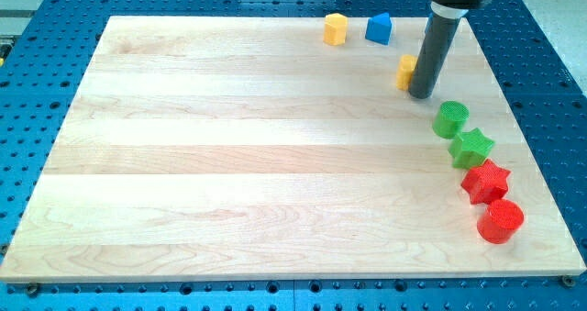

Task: Move the heart below the triangle

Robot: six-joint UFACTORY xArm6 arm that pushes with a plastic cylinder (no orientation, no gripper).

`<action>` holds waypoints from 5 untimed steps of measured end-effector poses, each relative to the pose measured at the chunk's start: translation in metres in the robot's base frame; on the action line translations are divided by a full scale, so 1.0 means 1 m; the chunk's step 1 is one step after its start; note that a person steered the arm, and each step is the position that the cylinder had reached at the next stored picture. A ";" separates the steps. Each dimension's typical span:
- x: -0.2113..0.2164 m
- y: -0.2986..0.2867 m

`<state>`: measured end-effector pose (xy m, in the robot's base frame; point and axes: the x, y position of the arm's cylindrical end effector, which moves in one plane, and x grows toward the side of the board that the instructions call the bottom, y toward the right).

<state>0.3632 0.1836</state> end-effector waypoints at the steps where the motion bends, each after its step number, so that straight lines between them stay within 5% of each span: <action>1: 0.003 0.009; 5: -0.029 -0.023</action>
